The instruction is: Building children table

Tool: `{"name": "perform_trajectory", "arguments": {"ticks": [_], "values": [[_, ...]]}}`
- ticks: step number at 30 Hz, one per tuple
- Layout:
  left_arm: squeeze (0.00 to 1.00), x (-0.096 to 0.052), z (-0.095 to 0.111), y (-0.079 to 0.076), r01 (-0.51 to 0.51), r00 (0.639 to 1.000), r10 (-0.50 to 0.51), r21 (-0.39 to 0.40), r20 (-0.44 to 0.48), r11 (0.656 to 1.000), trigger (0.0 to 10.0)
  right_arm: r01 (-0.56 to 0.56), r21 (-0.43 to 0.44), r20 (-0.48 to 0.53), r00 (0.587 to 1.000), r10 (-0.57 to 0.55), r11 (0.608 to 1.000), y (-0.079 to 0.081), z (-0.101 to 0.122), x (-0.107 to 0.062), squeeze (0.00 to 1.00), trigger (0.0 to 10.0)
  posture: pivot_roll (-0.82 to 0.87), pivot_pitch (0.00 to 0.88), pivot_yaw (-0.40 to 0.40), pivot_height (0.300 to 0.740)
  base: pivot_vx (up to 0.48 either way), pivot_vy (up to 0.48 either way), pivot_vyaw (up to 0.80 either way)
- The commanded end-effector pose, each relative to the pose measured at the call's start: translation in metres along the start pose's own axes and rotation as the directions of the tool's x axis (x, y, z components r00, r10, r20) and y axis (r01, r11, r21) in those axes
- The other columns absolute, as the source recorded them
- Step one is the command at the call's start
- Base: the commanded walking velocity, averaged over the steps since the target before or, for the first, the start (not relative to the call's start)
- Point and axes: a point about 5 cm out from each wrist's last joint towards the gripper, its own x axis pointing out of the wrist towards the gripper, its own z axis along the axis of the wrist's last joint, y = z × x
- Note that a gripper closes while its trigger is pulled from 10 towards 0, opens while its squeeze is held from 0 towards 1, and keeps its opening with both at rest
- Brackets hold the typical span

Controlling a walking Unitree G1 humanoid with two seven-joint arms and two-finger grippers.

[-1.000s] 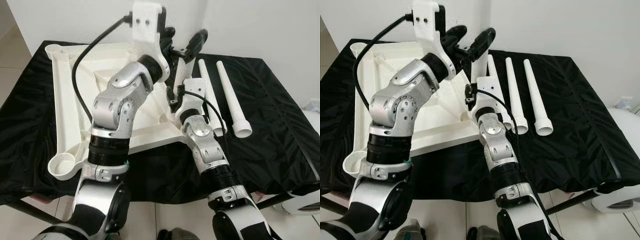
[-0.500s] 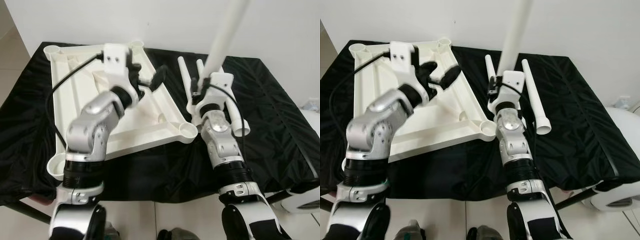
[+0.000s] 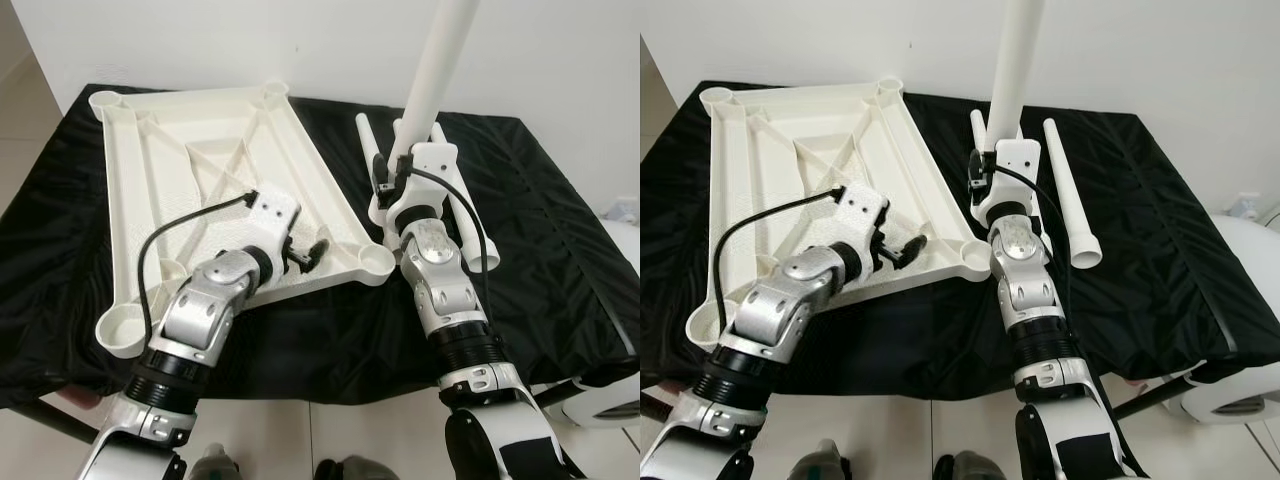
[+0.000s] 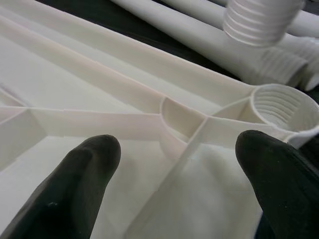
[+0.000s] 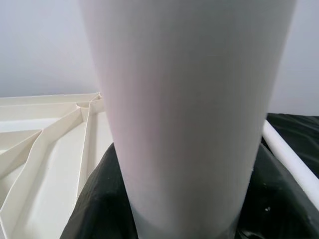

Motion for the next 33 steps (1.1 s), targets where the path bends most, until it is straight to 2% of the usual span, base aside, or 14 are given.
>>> {"name": "perform_trajectory", "arguments": {"ticks": [1,10,15,26,33], "values": [[0.0,0.003,-0.006,-0.012,0.101,0.995,-0.1,0.038,-0.031,0.994,10.0,0.0,0.006,0.032,0.999,0.0,1.0,-0.001,0.007,0.004,0.0,10.0,0.06,0.0,-0.081,0.74,0.0,0.0,0.0],[0.0,0.011,-0.009,-0.032,0.172,0.985,-0.169,0.089,-0.044,0.981,10.0,0.009,-0.001,0.034,0.999,-0.009,1.0,-0.005,0.007,0.002,0.0,10.0,0.05,0.0,-0.074,0.74,0.0,0.0,0.0],[0.0,0.015,-0.013,-0.038,0.195,0.98,-0.189,0.106,-0.066,0.975,10.0,0.008,-0.004,0.034,0.999,-0.008,1.0,-0.004,0.007,0.002,0.0,10.0,0.05,0.0,-0.072,0.74,0.0,0.0,0.0],[0.0,0.022,-0.018,-0.036,0.167,0.982,-0.158,0.093,-0.1,0.982,10.0,0.006,-0.006,0.034,0.999,-0.006,1.0,-0.003,0.007,0.002,0.0,10.0,0.04,0.0,-0.072,0.74,0.0,0.0,0.0],[0.0,0.029,-0.026,-0.037,0.192,0.971,-0.178,0.071,-0.162,0.979,10.0,0.005,-0.009,0.036,0.999,-0.005,1.0,-0.003,0.007,0.003,0.0,10.0,0.04,0.0,-0.066,0.74,0.0,0.0,0.0]]}}
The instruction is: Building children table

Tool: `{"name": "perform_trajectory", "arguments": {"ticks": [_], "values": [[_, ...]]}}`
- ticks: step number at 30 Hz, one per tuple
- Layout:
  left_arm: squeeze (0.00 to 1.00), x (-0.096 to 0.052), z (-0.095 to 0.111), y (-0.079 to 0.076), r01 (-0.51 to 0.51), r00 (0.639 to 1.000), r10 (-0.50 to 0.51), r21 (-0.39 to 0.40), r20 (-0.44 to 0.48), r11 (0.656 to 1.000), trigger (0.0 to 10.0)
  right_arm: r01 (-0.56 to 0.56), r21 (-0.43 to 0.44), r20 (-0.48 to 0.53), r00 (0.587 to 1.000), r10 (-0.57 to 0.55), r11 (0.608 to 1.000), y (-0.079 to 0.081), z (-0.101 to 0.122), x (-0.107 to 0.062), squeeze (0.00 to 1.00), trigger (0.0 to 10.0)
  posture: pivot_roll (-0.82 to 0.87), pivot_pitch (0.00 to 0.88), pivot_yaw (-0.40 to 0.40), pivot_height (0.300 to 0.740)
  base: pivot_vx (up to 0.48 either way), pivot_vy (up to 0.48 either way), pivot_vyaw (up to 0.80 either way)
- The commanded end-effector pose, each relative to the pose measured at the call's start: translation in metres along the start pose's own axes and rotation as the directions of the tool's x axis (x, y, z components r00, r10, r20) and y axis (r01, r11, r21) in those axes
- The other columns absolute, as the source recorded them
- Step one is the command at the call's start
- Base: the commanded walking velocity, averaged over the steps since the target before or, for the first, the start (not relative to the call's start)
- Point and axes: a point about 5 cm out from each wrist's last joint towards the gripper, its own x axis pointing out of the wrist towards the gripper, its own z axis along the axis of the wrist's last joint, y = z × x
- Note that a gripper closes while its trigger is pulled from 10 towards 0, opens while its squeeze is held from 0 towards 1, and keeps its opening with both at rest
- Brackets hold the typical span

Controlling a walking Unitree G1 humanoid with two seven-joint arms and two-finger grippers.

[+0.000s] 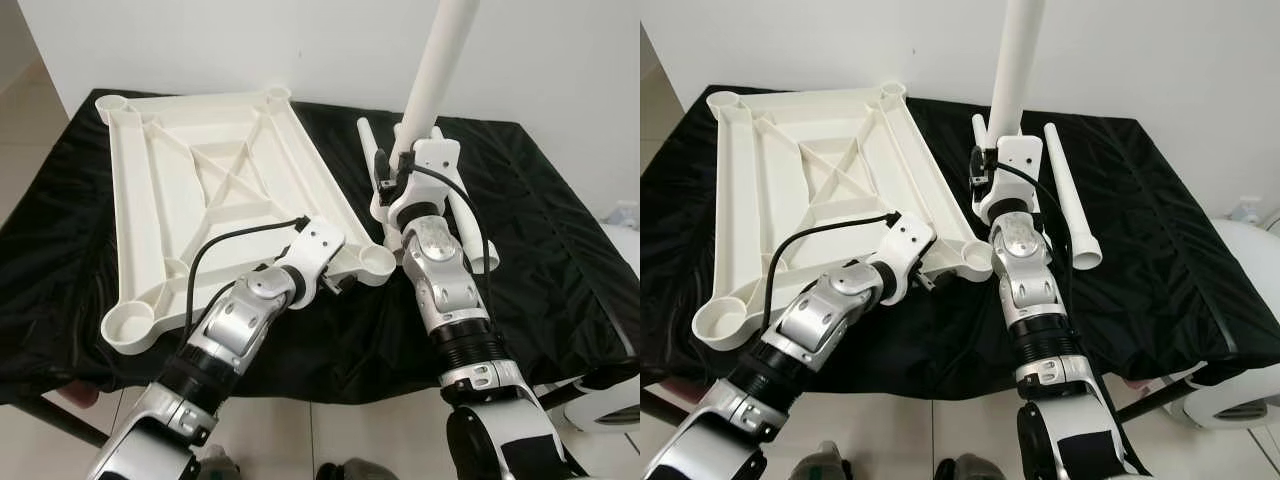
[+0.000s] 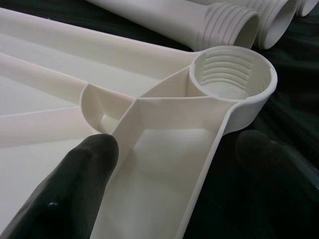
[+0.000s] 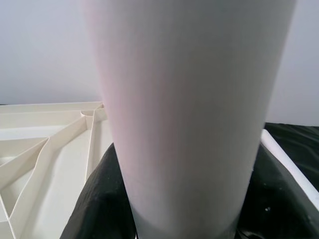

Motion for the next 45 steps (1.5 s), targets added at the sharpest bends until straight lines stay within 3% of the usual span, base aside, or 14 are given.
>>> {"name": "perform_trajectory", "arguments": {"ticks": [1,11,20,24,29,36,45], "values": [[0.0,0.004,-0.012,-0.006,0.079,0.995,-0.08,-0.013,-0.063,0.997,10.0,0.006,0.0,0.025,1.0,-0.006,1.0,-0.001,0.005,0.001,0.0,10.0,0.04,0.0,-0.066,0.74,0.0,0.0,0.0],[0.0,0.008,-0.009,-0.014,0.16,0.985,-0.155,0.062,-0.078,0.985,10.0,0.01,0.002,0.021,1.0,-0.01,1.0,-0.001,0.003,-0.001,0.0,10.0,0.03,0.0,-0.056,0.74,0.0,0.0,0.0],[0.0,-0.003,0.004,-0.027,0.306,0.951,-0.309,0.108,0.013,0.946,10.0,0.028,-0.004,0.013,1.0,-0.028,1.0,-0.004,0.001,-0.003,0.0,10.0,0.03,0.0,-0.045,0.74,0.0,0.0,0.0],[0.0,-0.01,0.009,-0.032,0.359,0.927,-0.371,0.179,0.043,0.916,10.0,0.031,-0.004,0.011,0.999,-0.031,1.0,-0.004,0.001,-0.003,0.0,10.0,0.03,0.0,-0.044,0.74,0.0,0.0,0.0],[0.0,-0.009,0.006,-0.03,0.347,0.934,-0.356,0.178,0.019,0.921,10.0,0.035,-0.004,0.009,0.999,-0.035,0.999,-0.005,0.001,-0.003,0.0,10.0,0.02,0.0,-0.045,0.74,0.0,0.0,0.0],[0.0,0.0,-0.001,-0.014,0.268,0.963,-0.266,0.135,-0.034,0.954,10.0,0.039,-0.005,0.008,0.999,-0.038,0.999,-0.005,0.001,-0.003,0.0,10.0,0.02,0.004,-0.048,0.74,0.0,0.0,0.0],[0.0,0.006,0.007,-0.003,0.195,0.981,-0.195,0.085,-0.003,0.977,10.0,0.04,-0.004,0.009,0.999,-0.04,0.999,-0.005,0.002,-0.003,0.0,10.0,0.0,0.008,-0.045,0.74,0.0,0.0,0.0]]}}
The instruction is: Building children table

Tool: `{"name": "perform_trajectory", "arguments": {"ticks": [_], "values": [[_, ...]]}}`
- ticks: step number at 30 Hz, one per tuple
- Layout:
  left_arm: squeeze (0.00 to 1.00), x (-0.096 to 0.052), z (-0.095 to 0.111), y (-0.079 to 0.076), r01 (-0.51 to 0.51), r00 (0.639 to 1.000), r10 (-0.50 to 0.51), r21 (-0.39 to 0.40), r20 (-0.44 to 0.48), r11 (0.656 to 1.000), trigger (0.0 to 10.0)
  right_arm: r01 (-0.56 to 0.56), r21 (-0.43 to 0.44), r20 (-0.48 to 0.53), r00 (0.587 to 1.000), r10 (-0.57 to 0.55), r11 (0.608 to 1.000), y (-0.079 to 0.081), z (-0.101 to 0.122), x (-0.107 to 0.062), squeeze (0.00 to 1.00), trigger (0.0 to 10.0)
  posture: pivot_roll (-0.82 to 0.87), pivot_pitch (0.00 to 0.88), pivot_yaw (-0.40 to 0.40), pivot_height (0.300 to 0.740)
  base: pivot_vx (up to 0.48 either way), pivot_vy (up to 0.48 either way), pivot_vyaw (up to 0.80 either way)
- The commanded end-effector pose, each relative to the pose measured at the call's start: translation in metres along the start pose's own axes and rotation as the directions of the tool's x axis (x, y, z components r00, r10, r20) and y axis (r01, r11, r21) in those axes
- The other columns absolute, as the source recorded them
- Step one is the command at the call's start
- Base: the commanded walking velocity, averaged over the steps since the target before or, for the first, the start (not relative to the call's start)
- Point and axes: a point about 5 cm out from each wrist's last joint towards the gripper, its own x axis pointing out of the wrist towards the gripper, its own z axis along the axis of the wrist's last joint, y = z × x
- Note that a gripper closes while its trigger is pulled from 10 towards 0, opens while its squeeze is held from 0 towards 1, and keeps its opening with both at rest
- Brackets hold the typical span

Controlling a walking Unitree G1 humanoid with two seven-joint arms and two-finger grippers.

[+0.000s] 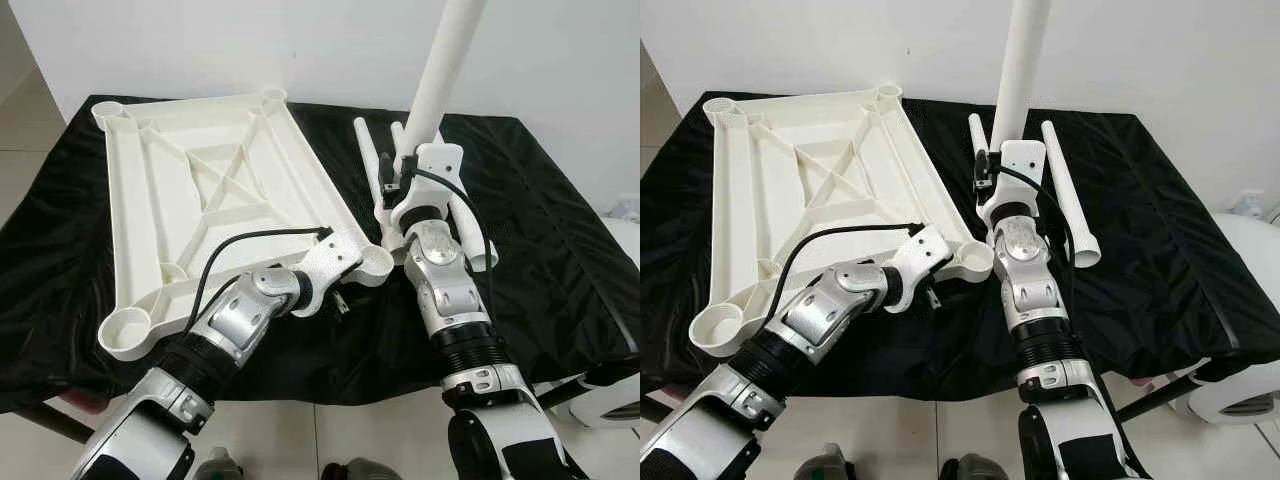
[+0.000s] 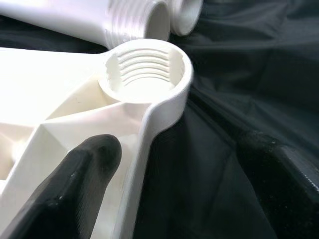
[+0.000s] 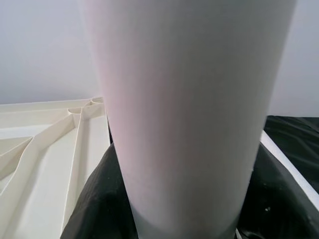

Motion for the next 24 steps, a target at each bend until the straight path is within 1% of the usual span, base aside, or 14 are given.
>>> {"name": "perform_trajectory", "arguments": {"ticks": [1,2,3,8,10,12,13,16,20,21,22,23,24], "values": [[0.0,0.0,0.004,0.007,-0.092,0.996,0.092,-0.005,0.005,0.996,10.0,0.012,0.002,0.016,1.0,-0.012,1.0,-0.001,0.005,0.0,0.0,10.0,0.0,0.008,-0.045,0.74,0.0,0.0,0.0],[0.0,0.0,0.007,0.011,-0.109,0.994,0.109,-0.024,0.018,0.994,10.0,0.013,0.002,0.016,1.0,-0.013,1.0,-0.001,0.005,0.0,0.0,10.0,0.0,0.009,-0.049,0.74,0.0,0.0,0.0],[0.0,0.0,0.007,0.012,-0.112,0.994,0.112,-0.027,0.017,0.993,10.0,0.013,0.002,0.016,1.0,-0.013,1.0,-0.001,0.005,0.0,0.0,10.0,0.0,0.009,-0.049,0.74,0.0,0.0,0.0],[0.0,0.001,-0.001,0.016,-0.126,0.992,0.125,-0.04,-0.025,0.991,10.0,0.011,0.0,0.015,1.0,-0.011,1.0,-0.001,0.005,0.001,0.0,10.0,0.0,0.01,-0.051,0.74,0.0,0.0,0.0],[0.0,0.001,-0.003,0.015,-0.115,0.993,0.114,-0.045,-0.03,0.992,10.0,0.01,-0.001,0.015,1.0,-0.01,1.0,-0.001,0.005,0.001,0.0,10.0,0.0,0.011,-0.051,0.74,0.0,0.0,0.0],[0.0,0.003,-0.012,0.012,-0.11,0.99,0.106,-0.042,-0.089,0.993,10.0,0.007,-0.002,0.015,1.0,-0.007,1.0,-0.001,0.005,0.001,0.0,10.0,0.0,0.011,-0.051,0.74,0.0,0.0,0.0],[0.0,0.003,-0.012,0.012,-0.11,0.99,0.106,-0.042,-0.089,0.993,10.0,0.007,-0.002,0.015,1.0,-0.007,1.0,-0.001,0.005,0.001,0.0,10.0,0.0,0.011,-0.051,0.74,0.0,0.0,0.0],[0.0,0.003,-0.02,0.01,-0.107,0.986,0.101,-0.035,-0.134,0.994,10.0,0.004,-0.002,0.015,1.0,-0.004,1.0,-0.001,0.005,0.001,0.0,10.0,0.0,0.012,-0.051,0.74,0.0,0.0,0.0],[0.0,0.001,-0.023,0.01,-0.113,0.984,0.107,-0.035,-0.142,0.993,9.9,0.003,0.0,0.014,1.0,-0.003,1.0,0.0,0.005,0.0,0.0,10.0,0.01,0.01,-0.05,0.74,0.0,0.0,0.0],[0.0,0.0,-0.024,0.011,-0.115,0.984,0.109,-0.037,-0.143,0.993,7.6,0.003,0.0,0.014,1.0,-0.003,1.0,0.0,0.005,0.0,0.0,10.0,0.01,0.01,-0.049,0.74,0.0,0.0,0.0],[0.0,0.0,-0.024,0.011,-0.115,0.984,0.109,-0.037,-0.143,0.993,7.6,0.003,0.0,0.014,1.0,-0.003,1.0,0.0,0.005,0.0,0.0,10.0,0.01,0.01,-0.049,0.74,0.0,0.0,0.0],[0.0,-0.001,-0.026,0.011,-0.12,0.983,0.113,-0.04,-0.146,0.992,7.9,0.003,0.0,0.013,1.0,-0.003,1.0,0.0,0.005,0.0,0.0,10.0,0.01,0.01,-0.05,0.74,0.0,0.0,0.0],[0.0,-0.003,-0.028,0.013,-0.126,0.981,0.12,-0.031,-0.154,0.992,7.3,0.002,-0.001,0.013,1.0,-0.002,1.0,-0.001,0.004,0.0,0.0,10.0,0.01,0.009,-0.051,0.74,0.0,0.0,0.0]]}}
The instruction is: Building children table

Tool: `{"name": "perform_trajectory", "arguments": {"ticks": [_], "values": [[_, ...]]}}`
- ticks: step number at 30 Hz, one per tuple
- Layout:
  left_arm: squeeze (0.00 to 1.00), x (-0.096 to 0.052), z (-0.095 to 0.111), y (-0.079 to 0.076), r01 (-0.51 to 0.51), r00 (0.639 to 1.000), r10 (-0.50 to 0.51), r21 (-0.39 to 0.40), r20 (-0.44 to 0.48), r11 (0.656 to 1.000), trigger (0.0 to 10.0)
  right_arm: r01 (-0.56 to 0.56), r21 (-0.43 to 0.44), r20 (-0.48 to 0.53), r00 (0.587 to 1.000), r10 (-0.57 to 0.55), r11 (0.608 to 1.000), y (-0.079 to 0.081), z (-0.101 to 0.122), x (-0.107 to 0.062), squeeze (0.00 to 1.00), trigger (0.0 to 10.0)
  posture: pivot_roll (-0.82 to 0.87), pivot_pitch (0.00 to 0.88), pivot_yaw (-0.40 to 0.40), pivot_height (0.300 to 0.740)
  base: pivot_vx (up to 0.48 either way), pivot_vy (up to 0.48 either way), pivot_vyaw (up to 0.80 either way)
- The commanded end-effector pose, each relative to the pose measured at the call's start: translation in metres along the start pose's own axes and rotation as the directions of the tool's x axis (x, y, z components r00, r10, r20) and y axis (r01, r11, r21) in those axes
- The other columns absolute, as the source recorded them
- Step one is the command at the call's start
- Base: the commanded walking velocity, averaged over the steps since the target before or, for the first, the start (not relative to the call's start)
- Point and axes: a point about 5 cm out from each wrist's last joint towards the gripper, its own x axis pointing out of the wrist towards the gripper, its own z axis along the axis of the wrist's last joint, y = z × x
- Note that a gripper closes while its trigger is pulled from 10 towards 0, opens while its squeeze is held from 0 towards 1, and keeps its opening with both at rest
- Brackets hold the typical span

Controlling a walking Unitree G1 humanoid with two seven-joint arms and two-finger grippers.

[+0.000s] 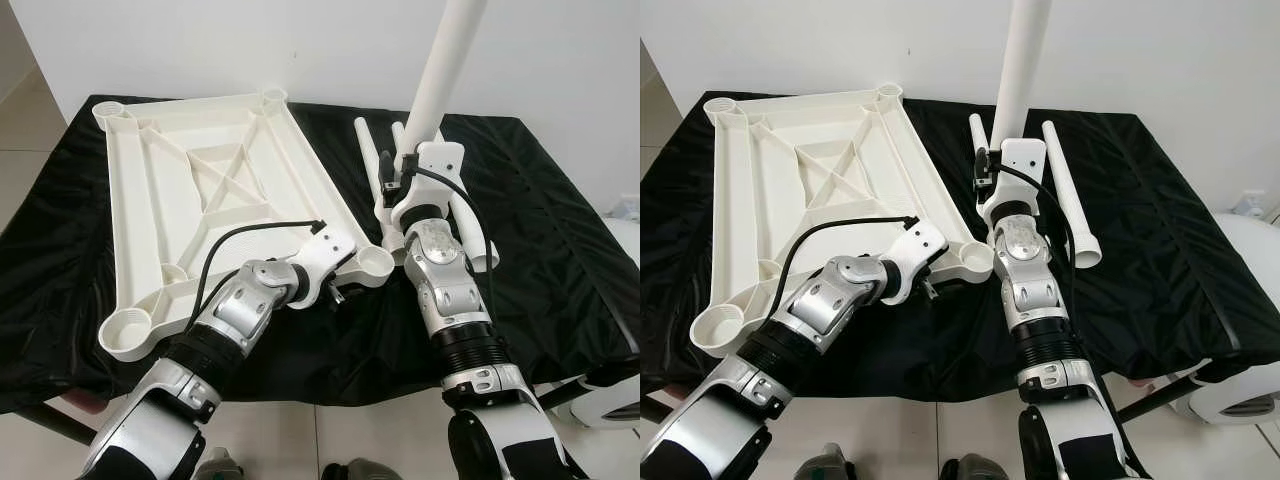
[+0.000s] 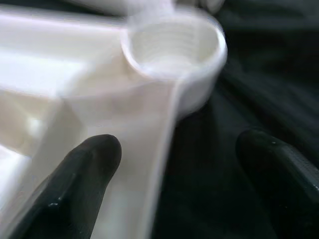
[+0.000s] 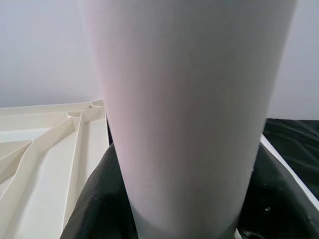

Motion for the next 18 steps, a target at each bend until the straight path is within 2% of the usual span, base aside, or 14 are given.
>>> {"name": "perform_trajectory", "arguments": {"ticks": [1,2,3,7,8,11,13,14,17,18], "values": [[0.0,-0.001,-0.012,0.004,-0.071,0.996,0.071,-0.011,-0.049,0.997,7.3,0.003,0.0,0.004,1.0,-0.003,1.0,-0.001,0.002,0.0,0.0,10.0,0.01,0.009,-0.051,0.74,0.0,0.0,0.0],[0.0,-0.002,-0.014,0.005,-0.078,0.996,0.077,-0.01,-0.055,0.997,7.3,0.002,-0.001,0.004,1.0,-0.002,1.0,-0.001,0.002,0.0,0.0,10.0,0.02,0.005,-0.053,0.74,0.0,0.0,0.0],[0.0,-0.005,-0.016,0.007,-0.082,0.995,0.081,-0.009,-0.06,0.997,9.2,0.001,-0.002,0.004,1.0,-0.001,1.0,-0.001,0.002,0.0,0.0,10.0,0.02,0.006,-0.054,0.74,0.0,0.0,0.0],[0.0,-0.011,-0.021,0.01,-0.089,0.993,0.089,0.004,-0.072,0.996,9.2,-0.002,-0.003,0.005,1.0,0.002,1.0,-0.001,0.002,0.0,0.0,10.0,0.02,0.003,-0.055,0.74,0.0,0.0,0.0],[0.0,-0.013,-0.022,0.011,-0.092,0.993,0.092,0.002,-0.072,0.996,10.0,-0.003,-0.004,0.005,1.0,0.003,1.0,-0.001,0.002,0.0,0.0,10.0,0.02,0.001,-0.056,0.74,0.0,0.0,0.0],[0.0,-0.017,-0.025,0.013,-0.099,0.992,0.099,-0.003,-0.073,0.995,10.0,-0.005,-0.005,0.004,1.0,0.005,1.0,-0.001,0.001,0.0,0.0,10.0,0.02,0.0,-0.058,0.74,0.0,0.0,0.0],[0.0,-0.019,-0.025,0.014,-0.112,0.992,0.111,-0.012,-0.066,0.994,9.7,-0.012,-0.006,0.003,1.0,0.012,1.0,0.0,0.001,0.0,0.0,10.0,0.03,0.0,-0.063,0.74,0.0,0.0,0.0],[0.0,-0.019,-0.024,0.015,-0.115,0.992,0.114,-0.012,-0.058,0.993,6.7,-0.016,-0.006,0.003,1.0,0.016,1.0,0.001,0.001,0.0,0.0,10.0,0.03,0.0,-0.066,0.74,0.0,0.0,0.0],[0.0,-0.02,-0.023,0.015,-0.118,0.992,0.117,-0.011,-0.05,0.993,6.7,-0.021,-0.006,0.003,1.0,0.021,1.0,0.002,0.001,0.0,0.0,10.0,0.03,0.0,-0.067,0.74,0.0,0.0,0.0],[0.0,-0.02,-0.022,0.015,-0.119,0.992,0.118,-0.016,-0.042,0.993,4.8,-0.022,-0.006,0.003,1.0,0.023,1.0,0.002,0.001,0.0,0.0,10.0,0.03,0.0,-0.067,0.74,0.0,0.0,0.0]]}}
